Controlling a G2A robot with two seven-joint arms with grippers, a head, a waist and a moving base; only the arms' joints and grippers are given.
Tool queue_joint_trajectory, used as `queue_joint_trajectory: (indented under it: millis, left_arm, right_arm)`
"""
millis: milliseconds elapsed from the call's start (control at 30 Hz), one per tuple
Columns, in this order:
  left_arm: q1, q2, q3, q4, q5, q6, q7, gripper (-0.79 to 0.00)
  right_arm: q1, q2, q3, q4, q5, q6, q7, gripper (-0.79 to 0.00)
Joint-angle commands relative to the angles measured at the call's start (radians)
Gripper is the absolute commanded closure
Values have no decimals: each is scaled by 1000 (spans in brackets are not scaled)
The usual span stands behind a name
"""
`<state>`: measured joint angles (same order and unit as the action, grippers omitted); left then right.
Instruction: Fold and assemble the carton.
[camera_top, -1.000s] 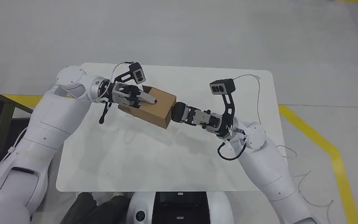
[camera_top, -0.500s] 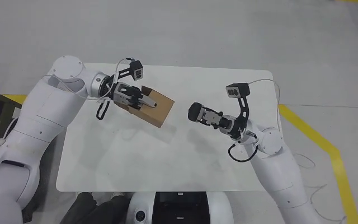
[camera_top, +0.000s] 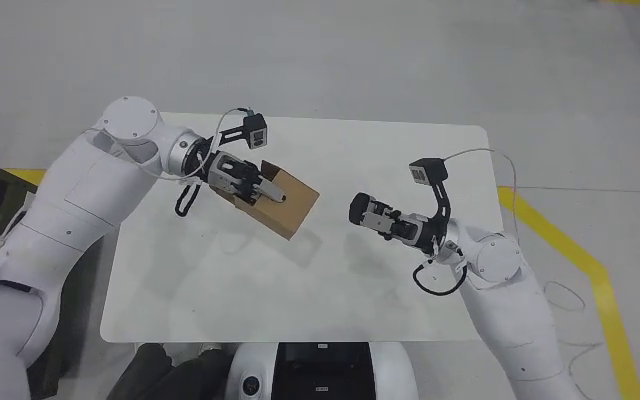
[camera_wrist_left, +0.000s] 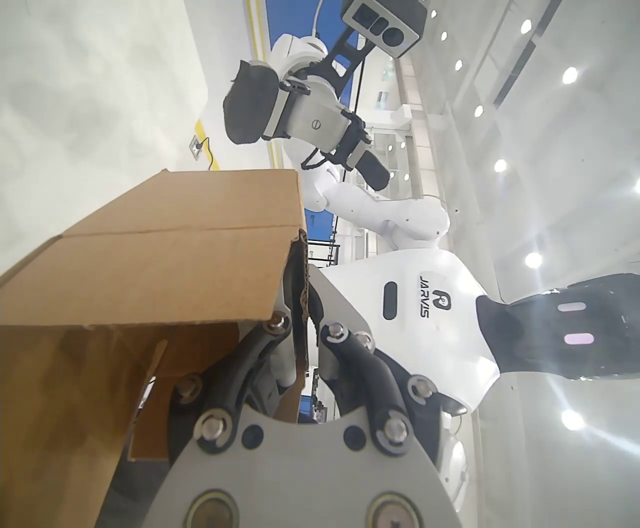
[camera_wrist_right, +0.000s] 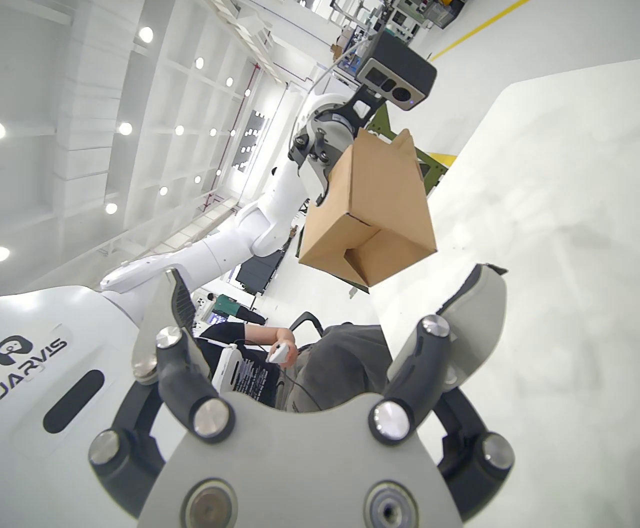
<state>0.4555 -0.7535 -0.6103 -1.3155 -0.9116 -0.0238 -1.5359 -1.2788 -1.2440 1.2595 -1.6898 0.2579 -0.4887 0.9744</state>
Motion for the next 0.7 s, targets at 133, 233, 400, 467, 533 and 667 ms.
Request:
queue_joint_trajectory:
  millis: [133,233,400,467,533,667]
  left_arm:
    - [-60,23,91,-24,-22,-7,0,0]
    - [-102,35,134,-14,17,-22,0,0]
    - [-158,35,173,-11,118,-53,0,0]
    - [-166,27,177,-24,154,-58,2,0]
    - [-168,17,182,-46,197,-53,34,0]
    - [-166,-2,198,-99,325,-35,134,0]
  right_arm:
    - [-19,9,15,-20,-76,10,-35,-785]
    - [-28,13,21,-30,-95,12,-46,-785]
    - [-39,19,31,-41,-101,9,-57,-785]
    - [-41,22,33,-43,-103,12,-60,-785]
    - [-42,24,34,-47,-106,13,-63,-785]
    - [-45,27,32,-50,-113,13,-72,-785]
